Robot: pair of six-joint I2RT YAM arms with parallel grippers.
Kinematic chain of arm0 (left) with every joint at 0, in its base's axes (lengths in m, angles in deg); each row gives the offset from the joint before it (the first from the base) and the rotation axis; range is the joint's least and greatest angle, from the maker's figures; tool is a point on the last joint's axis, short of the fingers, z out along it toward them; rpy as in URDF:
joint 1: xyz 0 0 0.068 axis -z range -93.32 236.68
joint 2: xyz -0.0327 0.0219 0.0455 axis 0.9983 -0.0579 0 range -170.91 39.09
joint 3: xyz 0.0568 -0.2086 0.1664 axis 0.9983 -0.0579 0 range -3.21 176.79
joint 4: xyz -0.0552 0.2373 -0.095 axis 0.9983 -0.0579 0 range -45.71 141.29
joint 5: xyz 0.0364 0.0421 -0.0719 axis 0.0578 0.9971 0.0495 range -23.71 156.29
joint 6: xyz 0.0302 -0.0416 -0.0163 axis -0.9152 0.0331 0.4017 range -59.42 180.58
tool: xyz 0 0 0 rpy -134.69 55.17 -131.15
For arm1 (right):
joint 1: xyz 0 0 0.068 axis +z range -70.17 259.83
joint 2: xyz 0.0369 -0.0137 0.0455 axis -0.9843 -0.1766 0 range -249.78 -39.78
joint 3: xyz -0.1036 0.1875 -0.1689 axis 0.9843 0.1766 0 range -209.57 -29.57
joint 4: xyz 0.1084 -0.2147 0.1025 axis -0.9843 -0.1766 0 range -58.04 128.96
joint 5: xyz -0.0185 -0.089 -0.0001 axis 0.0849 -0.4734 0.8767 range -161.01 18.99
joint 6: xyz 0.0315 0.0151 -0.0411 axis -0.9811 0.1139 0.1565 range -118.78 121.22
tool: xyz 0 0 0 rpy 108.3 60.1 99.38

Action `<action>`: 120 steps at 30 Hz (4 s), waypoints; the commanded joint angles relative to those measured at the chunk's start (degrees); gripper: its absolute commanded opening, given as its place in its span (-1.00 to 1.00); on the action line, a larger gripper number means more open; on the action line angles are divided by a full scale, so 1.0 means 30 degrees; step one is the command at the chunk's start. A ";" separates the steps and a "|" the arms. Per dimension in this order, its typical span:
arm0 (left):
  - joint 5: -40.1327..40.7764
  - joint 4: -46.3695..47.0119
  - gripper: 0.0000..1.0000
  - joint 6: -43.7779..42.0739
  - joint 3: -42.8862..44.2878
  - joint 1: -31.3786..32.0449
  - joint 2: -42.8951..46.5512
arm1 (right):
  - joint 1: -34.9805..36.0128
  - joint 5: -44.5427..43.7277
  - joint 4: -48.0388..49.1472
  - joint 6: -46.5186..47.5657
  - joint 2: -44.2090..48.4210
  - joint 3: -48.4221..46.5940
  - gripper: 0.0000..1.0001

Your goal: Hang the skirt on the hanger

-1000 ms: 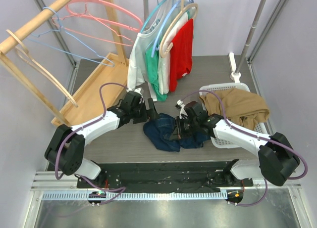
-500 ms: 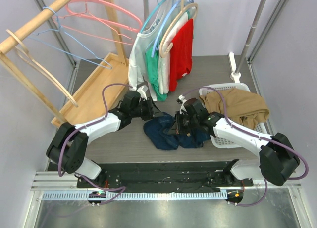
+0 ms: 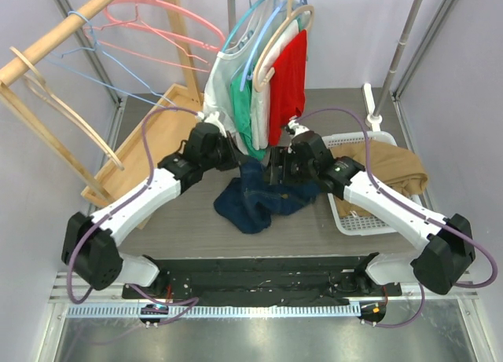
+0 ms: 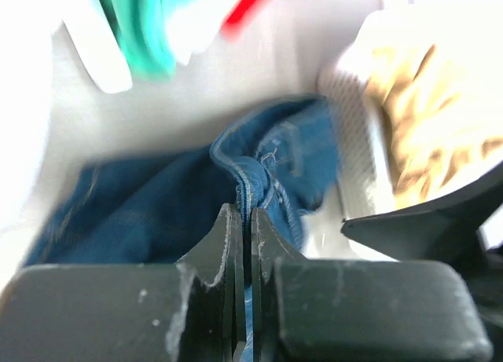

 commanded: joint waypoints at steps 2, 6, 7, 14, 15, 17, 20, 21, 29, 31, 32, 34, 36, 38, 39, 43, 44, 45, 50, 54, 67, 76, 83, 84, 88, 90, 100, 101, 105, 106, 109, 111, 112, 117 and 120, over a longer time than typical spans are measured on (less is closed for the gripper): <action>0.5779 -0.3994 -1.00 -0.2326 0.4171 -0.0120 0.2439 | -0.0102 -0.3240 -0.1581 0.2140 0.1290 -0.0919 0.50; 0.5698 -0.5084 -1.00 -0.2913 0.6082 -0.0120 0.3052 | -0.0102 -0.2159 -0.1231 0.2931 0.1613 -0.0450 0.50; 0.5669 -0.5172 -1.00 -0.3030 0.6346 -0.0120 0.3142 | -0.0102 -0.1837 -0.0853 0.2991 0.1642 -0.0304 0.50; 0.6019 -0.6169 -0.99 -0.2972 0.8807 -0.0120 0.3436 | 0.1238 0.1475 0.2751 0.3898 0.2229 0.1512 0.52; 0.6165 -0.6285 -1.00 -0.3030 0.9390 -0.0120 0.3407 | 0.1593 0.1389 0.3074 0.4074 0.2055 0.1543 0.53; 0.6663 -0.6578 -1.00 -0.3234 0.9979 -0.0120 0.3290 | 0.2820 0.0922 0.3574 0.4600 0.1616 0.1311 0.53; 0.7190 -0.7106 -1.00 -0.3441 1.1268 -0.0120 0.3085 | 0.4315 0.0013 0.4304 0.4924 0.0503 0.1308 0.53; 0.7192 -0.7136 -1.00 -0.3586 1.1445 -0.0120 0.3055 | 0.4611 -0.0191 0.4627 0.4954 -0.0080 0.1425 0.53; 0.7599 -0.7166 -0.99 -0.3470 1.1096 -0.0120 0.3201 | 0.7337 -0.1015 0.8579 0.5160 -0.3424 0.2245 0.57; 0.7835 -0.7224 -1.00 -0.3470 1.1037 -0.0120 0.3231 | 0.7863 -0.0984 1.0214 0.5072 -0.3980 0.2217 0.61; 0.7865 -0.7282 -1.00 -0.3499 1.1007 -0.0120 0.3231 | 0.7982 -0.0897 1.0718 0.5014 -0.4446 0.2072 0.66; 0.7894 -0.7282 -1.00 -0.3529 1.0919 -0.0120 0.3231 | 0.8304 -0.0604 1.1685 0.5101 -0.5004 0.1838 0.71; 0.7982 -0.7283 -1.00 -0.3528 1.0715 -0.0120 0.3202 | 0.8510 -0.0399 1.1778 0.5101 -0.5855 0.1107 0.74; 0.7983 -0.7283 -0.99 -0.3470 1.0423 -0.0120 0.3143 | 0.8862 -0.0544 1.1894 0.4868 -0.6498 0.0782 0.76; 0.8070 -0.7312 -0.99 -0.3441 1.0334 -0.0120 0.3114 | 0.8949 -0.0342 1.2359 0.4722 -0.6676 0.0811 0.77; 0.8304 -0.7282 -1.00 -0.3324 0.9895 -0.0091 0.2997 | 0.9067 -0.0690 1.3418 0.3406 -0.7671 0.1075 0.86; 0.8392 -0.7283 -0.99 -0.3324 0.9865 -0.0090 0.2938 | 0.9068 -0.0807 1.3477 0.3344 -0.7993 0.0988 0.86; 0.8480 -0.7283 -1.00 -0.3295 0.9748 -0.0090 0.2938 | 0.9068 -0.0867 1.3303 0.3227 -0.8605 0.0813 0.86; 0.9329 -0.7283 -1.00 -0.3294 0.9572 -0.0091 0.2850 | 0.9272 -0.1423 1.2104 0.2991 -1.0191 -0.0885 0.80; 1.0003 -0.7312 -1.00 -0.3353 0.9250 -0.0120 0.2996 | 0.9302 -0.2798 1.0992 0.2729 -1.1363 -0.2057 0.61; 1.2493 -0.9245 -1.00 -0.3792 1.0801 -0.0120 0.3055 | 0.9302 -0.8709 0.5251 0.1238 -0.2939 0.1332 -0.98; 1.4426 -0.9507 -1.00 -0.4232 1.1445 -0.0120 0.3670 | 0.9098 -1.5654 0.0328 0.3311 0.4221 -0.1057 -0.98; 1.5920 -1.0300 -1.00 -0.3910 1.2003 -0.0149 0.4225 | 0.8454 -1.8384 -0.3454 0.5770 0.4103 -0.6622 -0.99; 1.6038 -1.0271 -0.99 -0.3939 1.2032 -0.0120 0.4285 | 0.8365 -1.8590 -0.3543 0.6065 0.4162 -0.6978 -0.99; 1.6273 -1.0359 -0.99 -0.4290 1.3084 -0.0120 0.4344 | 0.8160 -1.8476 -0.3602 0.7852 0.4134 -0.8561 -0.99; 1.6216 -1.0388 -1.00 -0.4261 1.3204 -0.0120 0.4402 | 0.8130 -1.7775 -0.3777 0.8670 0.3987 -0.9177 -0.99; 1.6098 -0.9716 -1.00 -0.4114 1.2765 -0.0120 0.3673 | 0.8101 -0.8783 -0.4307 0.9112 0.3137 -0.9238 -0.98; 1.6127 -0.9511 -0.99 -0.4260 1.2794 -0.0120 0.3496 | 0.8101 -0.8516 -0.4219 0.9173 0.3137 -0.9238 -0.99; 1.5864 -0.8982 -1.00 -0.4378 1.3437 -0.0120 0.2063 | 0.7839 -0.9330 -0.4159 0.9905 0.3049 -0.9150 -0.98; 1.5748 -0.8808 -1.00 -0.4378 1.3903 -0.0120 0.1740 | 0.7547 -0.9740 -0.4304 0.9964 0.3078 -0.9121 -0.99; 1.5249 -0.8397 -0.99 -0.4320 1.4869 -0.0120 0.0305 | 0.5558 -0.9280 -0.4538 1.0169 0.3108 -0.9003 -0.99; 1.4869 -0.8162 -0.99 -0.4291 1.5603 -0.0120 -0.0776 | 0.3922 -0.9130 -0.4802 1.0227 0.3020 -0.9411 -0.98; 1.4751 -0.8075 -1.00 -0.4290 1.5955 -0.0120 -0.1160 | 0.3592 -0.9071 -0.5065 1.0373 0.2962 -0.9703 -0.98; 1.4077 -0.7927 -1.00 -0.4290 1.8592 -0.0120 -0.2539 | 0.2886 -0.9598 -0.6323 1.1831 0.2347 -1.2749 -0.99; 1.4192 -0.7869 -1.00 -0.4319 1.8392 -0.0120 -0.2192 | 0.2886 -0.8694 -0.6998 1.2481 0.1703 -1.4390 -0.99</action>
